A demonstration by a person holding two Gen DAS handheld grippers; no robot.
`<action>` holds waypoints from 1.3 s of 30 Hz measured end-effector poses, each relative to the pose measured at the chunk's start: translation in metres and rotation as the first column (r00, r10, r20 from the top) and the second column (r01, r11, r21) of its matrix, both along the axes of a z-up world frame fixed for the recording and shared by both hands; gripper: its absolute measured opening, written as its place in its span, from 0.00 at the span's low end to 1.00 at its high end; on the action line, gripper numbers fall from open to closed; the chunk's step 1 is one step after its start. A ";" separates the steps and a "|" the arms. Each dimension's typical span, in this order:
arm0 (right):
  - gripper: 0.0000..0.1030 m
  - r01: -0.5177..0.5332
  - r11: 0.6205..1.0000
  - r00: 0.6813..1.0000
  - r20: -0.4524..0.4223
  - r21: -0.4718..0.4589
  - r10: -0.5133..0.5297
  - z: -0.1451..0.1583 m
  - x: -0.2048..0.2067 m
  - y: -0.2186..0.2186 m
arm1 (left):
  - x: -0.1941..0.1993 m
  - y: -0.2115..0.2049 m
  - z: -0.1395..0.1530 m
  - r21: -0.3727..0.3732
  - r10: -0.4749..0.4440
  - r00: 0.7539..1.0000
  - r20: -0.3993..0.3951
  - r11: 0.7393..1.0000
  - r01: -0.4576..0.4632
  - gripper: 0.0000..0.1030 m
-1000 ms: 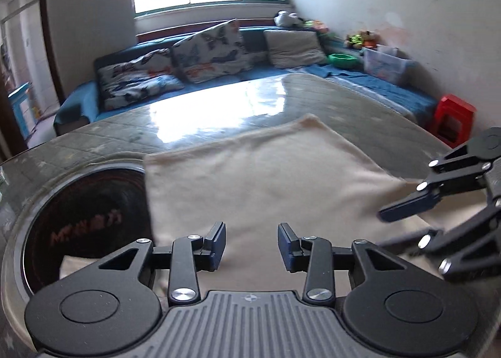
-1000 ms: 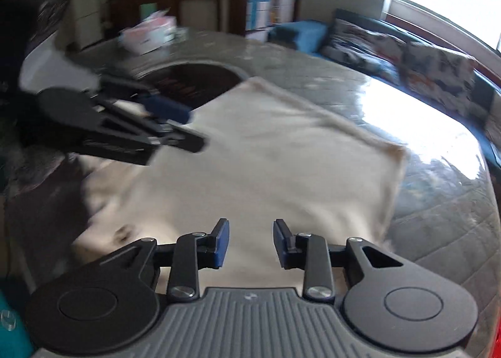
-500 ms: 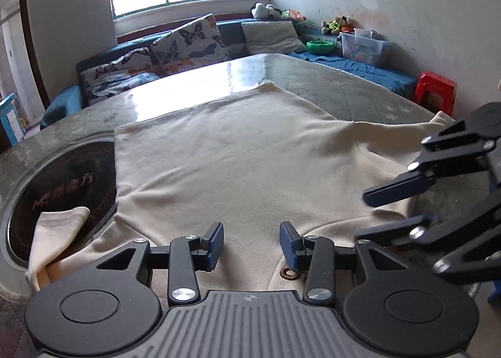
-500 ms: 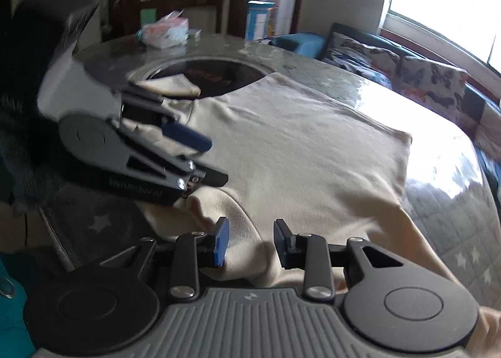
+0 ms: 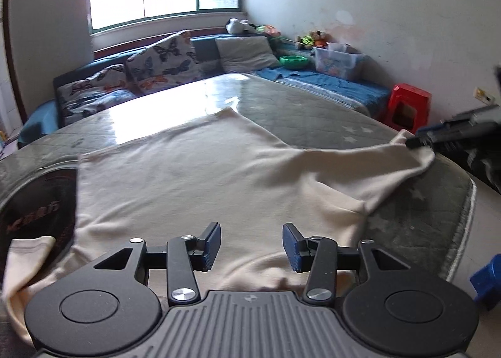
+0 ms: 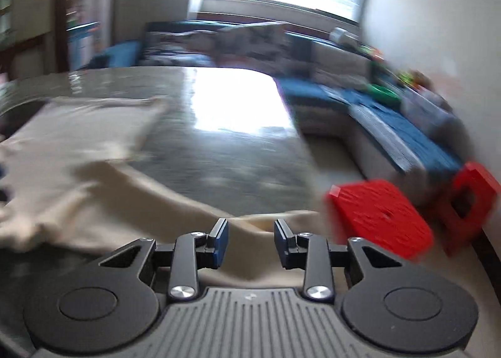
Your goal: Fold clothes
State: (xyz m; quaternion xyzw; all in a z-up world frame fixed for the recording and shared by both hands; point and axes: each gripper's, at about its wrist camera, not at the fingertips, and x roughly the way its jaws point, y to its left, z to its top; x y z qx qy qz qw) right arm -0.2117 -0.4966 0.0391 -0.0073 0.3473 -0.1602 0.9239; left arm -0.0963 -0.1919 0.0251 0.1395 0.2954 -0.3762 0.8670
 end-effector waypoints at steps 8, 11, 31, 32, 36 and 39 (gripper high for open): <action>0.30 0.092 0.985 0.995 0.013 0.146 -0.095 -0.015 0.011 -0.060 | -0.008 -0.008 -0.011 0.033 -0.027 0.999 -0.018 0.999 0.027 0.46; 0.22 0.075 0.981 0.997 0.008 0.176 -0.078 -0.019 0.012 -0.063 | -0.007 -0.008 -0.012 0.038 -0.027 0.999 -0.021 0.999 0.027 0.48; 0.14 0.049 0.999 0.995 0.083 -0.002 -0.049 -0.005 0.009 -0.031 | -0.006 -0.005 -0.015 0.038 -0.016 0.999 -0.033 0.999 0.017 0.56; 0.17 0.030 0.999 0.997 0.075 0.020 -0.032 -0.008 0.009 -0.028 | -0.006 -0.005 -0.015 0.036 -0.015 0.999 -0.033 0.999 0.016 0.56; 0.32 -0.010 0.997 1.000 0.027 0.076 0.008 -0.022 0.014 -0.020 | -0.007 -0.001 -0.014 0.027 -0.008 0.999 -0.038 1.000 0.009 0.58; 0.36 0.002 0.997 1.000 0.018 0.074 -0.003 -0.021 0.016 -0.018 | -0.007 0.006 -0.011 0.018 0.004 0.999 -0.037 1.000 -0.003 0.63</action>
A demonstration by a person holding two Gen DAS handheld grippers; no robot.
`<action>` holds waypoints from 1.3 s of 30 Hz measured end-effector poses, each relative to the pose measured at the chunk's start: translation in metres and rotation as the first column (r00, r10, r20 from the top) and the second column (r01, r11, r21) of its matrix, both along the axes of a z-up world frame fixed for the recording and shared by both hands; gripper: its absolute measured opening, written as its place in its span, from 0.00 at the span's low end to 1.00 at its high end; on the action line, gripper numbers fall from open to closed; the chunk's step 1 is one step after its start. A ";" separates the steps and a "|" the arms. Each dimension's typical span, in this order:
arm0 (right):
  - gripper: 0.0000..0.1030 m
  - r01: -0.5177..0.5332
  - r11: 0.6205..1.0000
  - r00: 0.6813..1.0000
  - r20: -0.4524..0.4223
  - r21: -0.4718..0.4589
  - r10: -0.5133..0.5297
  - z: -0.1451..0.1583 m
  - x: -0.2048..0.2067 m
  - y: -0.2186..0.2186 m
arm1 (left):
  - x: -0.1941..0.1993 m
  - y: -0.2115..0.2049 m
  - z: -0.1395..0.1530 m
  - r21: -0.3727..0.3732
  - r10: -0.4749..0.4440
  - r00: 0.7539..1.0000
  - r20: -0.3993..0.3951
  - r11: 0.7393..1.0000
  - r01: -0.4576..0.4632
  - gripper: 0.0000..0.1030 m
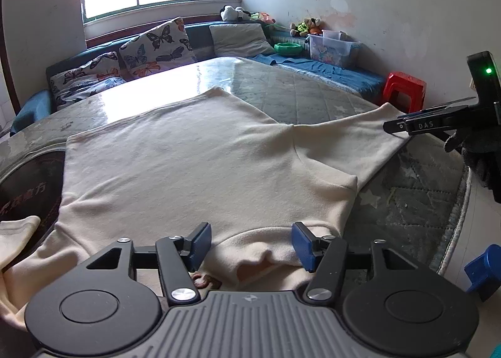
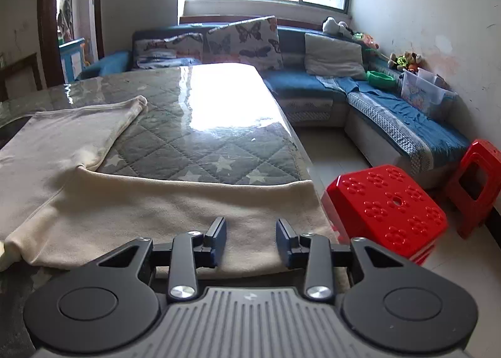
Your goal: Fold clothes
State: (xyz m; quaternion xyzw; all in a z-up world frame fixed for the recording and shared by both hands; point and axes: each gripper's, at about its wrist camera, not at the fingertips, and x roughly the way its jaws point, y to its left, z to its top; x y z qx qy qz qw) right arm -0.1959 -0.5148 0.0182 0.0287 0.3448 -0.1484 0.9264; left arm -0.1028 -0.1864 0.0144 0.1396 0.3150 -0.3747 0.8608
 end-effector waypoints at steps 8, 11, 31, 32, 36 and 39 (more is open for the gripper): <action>0.56 -0.174 0.984 0.984 0.031 -0.024 0.174 0.020 0.017 0.047 | 0.013 0.043 0.013 -0.045 0.142 0.990 0.016 0.989 -0.141 0.75; 0.66 -0.240 0.971 0.970 0.034 -0.020 0.240 0.021 0.029 0.070 | 0.026 0.068 0.015 -0.055 0.225 0.974 -0.001 0.973 -0.225 0.76; 0.76 -0.310 0.951 0.950 -0.023 0.025 0.310 -0.002 0.057 0.099 | 0.074 0.158 -0.002 -0.021 0.746 0.664 -0.053 0.664 -0.748 0.75; 0.76 -0.309 0.951 0.951 -0.022 0.027 0.309 -0.002 0.057 0.098 | 0.076 0.158 -0.002 -0.018 0.762 0.647 -0.036 0.647 -0.762 0.75; 0.77 -0.311 0.950 0.950 -0.022 0.025 0.311 -0.002 0.057 0.097 | 0.077 0.164 0.000 -0.008 0.840 0.538 0.065 0.540 -0.842 0.75; 0.79 -0.310 0.950 0.950 -0.021 0.029 0.311 -0.003 0.058 0.095 | 0.084 0.184 0.000 -0.006 0.883 0.467 0.038 0.468 -0.884 0.76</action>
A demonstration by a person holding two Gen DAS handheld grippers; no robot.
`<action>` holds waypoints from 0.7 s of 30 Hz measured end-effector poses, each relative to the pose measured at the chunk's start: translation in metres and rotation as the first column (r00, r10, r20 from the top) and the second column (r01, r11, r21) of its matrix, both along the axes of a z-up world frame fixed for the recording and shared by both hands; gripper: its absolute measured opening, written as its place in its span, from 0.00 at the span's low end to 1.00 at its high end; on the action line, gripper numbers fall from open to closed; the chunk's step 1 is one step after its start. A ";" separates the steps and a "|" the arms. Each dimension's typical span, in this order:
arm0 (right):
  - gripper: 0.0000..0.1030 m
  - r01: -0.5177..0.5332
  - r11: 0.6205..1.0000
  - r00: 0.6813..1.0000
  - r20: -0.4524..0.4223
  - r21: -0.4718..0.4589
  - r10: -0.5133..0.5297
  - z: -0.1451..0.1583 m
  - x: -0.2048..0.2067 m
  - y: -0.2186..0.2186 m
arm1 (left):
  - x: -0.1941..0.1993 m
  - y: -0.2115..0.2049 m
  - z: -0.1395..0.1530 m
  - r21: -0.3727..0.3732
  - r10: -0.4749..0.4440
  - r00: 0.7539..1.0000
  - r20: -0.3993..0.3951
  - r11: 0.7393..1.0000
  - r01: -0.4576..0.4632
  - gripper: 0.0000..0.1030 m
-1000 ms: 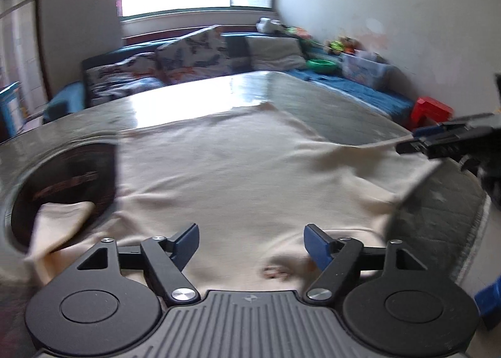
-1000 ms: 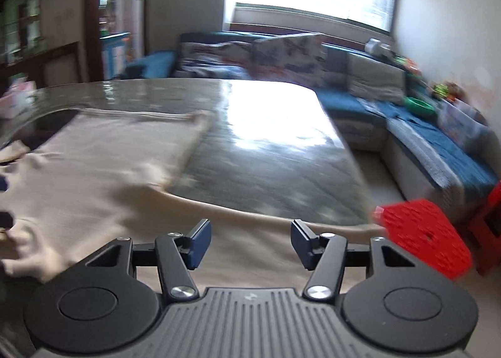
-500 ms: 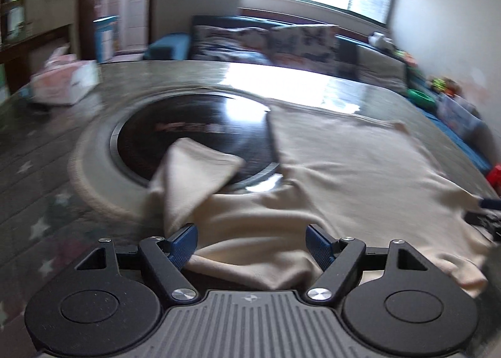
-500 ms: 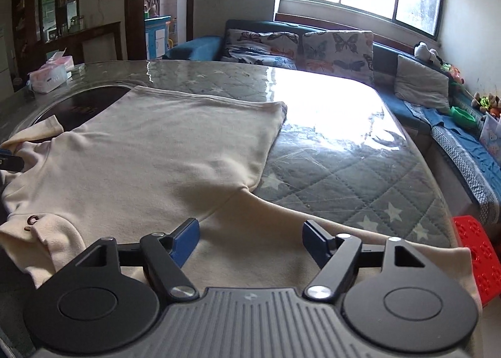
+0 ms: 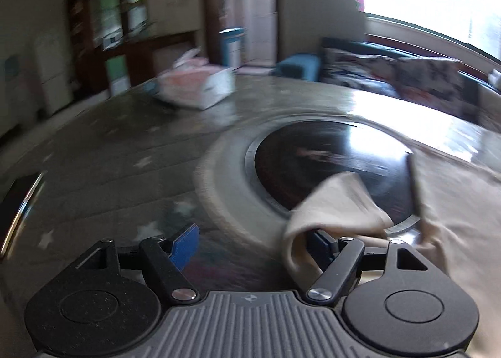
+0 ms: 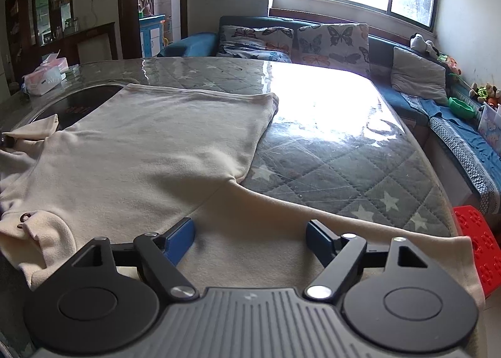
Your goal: Fold clothes
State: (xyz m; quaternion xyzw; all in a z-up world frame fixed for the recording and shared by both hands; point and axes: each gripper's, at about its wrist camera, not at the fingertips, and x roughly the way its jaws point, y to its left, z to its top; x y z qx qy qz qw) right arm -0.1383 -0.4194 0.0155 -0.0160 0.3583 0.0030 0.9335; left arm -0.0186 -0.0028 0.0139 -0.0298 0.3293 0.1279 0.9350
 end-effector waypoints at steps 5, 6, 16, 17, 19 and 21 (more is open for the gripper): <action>0.79 0.001 1.000 1.000 0.003 0.002 -0.001 -0.001 0.001 0.001 | -0.005 0.001 0.002 0.068 -0.008 0.999 0.039 0.998 0.005 0.77; 0.80 0.001 1.000 1.000 0.003 0.004 -0.001 -0.001 0.001 0.001 | -0.007 0.000 0.003 0.078 -0.004 0.999 0.048 0.997 0.000 0.77; 0.80 0.000 1.000 1.000 0.002 0.004 0.000 -0.001 0.002 0.000 | 0.003 0.022 -0.003 0.013 0.163 0.987 0.004 0.986 -0.163 0.85; 0.80 0.000 1.000 1.000 0.002 0.004 0.000 -0.002 0.002 0.000 | 0.002 0.027 -0.004 0.011 0.191 0.982 0.003 0.982 -0.191 0.85; 0.80 0.000 1.000 1.000 0.002 0.004 0.000 -0.002 0.002 0.000 | 0.002 0.038 -0.006 0.002 0.228 0.974 -0.009 0.974 -0.228 0.85; 0.80 0.000 1.000 1.000 0.002 0.003 0.000 -0.002 0.002 0.000 | 0.000 0.048 -0.007 0.010 0.264 0.965 -0.011 0.965 -0.263 0.85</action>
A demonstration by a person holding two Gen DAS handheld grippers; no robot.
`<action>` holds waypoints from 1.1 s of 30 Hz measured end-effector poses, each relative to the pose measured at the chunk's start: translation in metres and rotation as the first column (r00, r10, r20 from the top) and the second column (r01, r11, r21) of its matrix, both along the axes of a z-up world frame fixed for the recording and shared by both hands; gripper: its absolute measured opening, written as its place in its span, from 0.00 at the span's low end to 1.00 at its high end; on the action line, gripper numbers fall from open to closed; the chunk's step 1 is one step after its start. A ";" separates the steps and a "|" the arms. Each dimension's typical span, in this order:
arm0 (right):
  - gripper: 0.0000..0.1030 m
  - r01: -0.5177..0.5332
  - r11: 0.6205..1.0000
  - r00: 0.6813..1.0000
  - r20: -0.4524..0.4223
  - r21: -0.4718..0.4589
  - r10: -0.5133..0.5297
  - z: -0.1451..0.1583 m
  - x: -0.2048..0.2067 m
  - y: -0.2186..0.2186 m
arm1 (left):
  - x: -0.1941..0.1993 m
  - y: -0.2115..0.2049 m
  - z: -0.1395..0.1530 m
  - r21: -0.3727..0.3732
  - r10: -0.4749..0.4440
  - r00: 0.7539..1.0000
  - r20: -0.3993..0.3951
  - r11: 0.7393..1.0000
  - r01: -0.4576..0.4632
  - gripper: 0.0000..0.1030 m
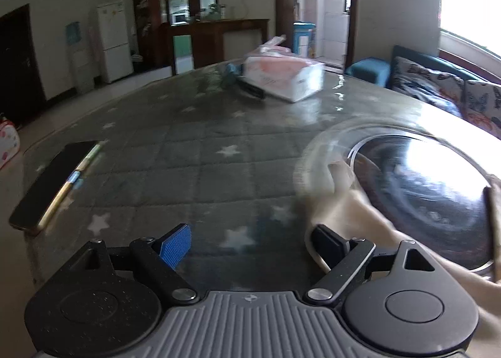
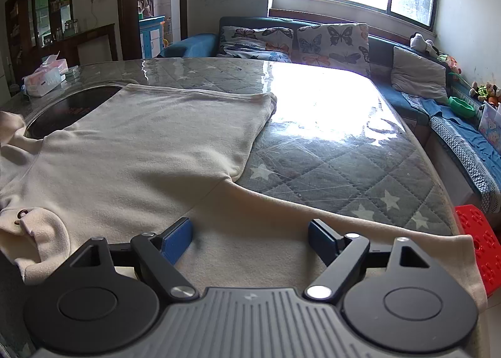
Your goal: Fold clothes
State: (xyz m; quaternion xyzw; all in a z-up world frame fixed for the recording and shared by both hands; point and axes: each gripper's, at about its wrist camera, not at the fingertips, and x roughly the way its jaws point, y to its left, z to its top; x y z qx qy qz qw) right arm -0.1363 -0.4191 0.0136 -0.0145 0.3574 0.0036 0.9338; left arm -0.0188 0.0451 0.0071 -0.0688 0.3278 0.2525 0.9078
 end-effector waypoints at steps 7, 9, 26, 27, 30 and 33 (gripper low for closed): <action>0.80 0.003 1.000 1.000 -0.002 -0.003 -0.003 0.001 0.000 0.001 | -0.010 0.020 0.005 0.021 0.041 0.999 0.007 0.999 -0.042 0.84; 0.80 0.004 1.000 1.000 -0.003 -0.004 -0.004 0.001 0.000 0.002 | -0.012 0.012 0.009 0.038 -0.019 1.000 0.023 0.999 0.018 0.84; 0.84 0.007 1.000 1.000 -0.006 -0.007 -0.007 0.001 -0.001 0.003 | 0.029 -0.049 0.004 0.124 -0.511 0.860 -0.006 0.853 0.508 0.37; 0.84 0.008 1.000 1.000 -0.006 -0.008 -0.008 0.002 -0.001 0.003 | 0.030 -0.049 0.003 0.123 -0.531 0.848 -0.004 0.841 0.527 0.32; 0.84 0.009 1.000 1.000 -0.007 -0.008 -0.009 0.002 0.000 0.003 | 0.038 -0.046 -0.001 0.105 -0.568 0.823 -0.002 0.818 0.565 0.29; 0.84 0.012 1.000 1.000 -0.009 -0.008 -0.012 0.002 0.000 0.004 | 0.047 -0.040 -0.006 0.083 -0.581 0.814 -0.001 0.811 0.579 0.29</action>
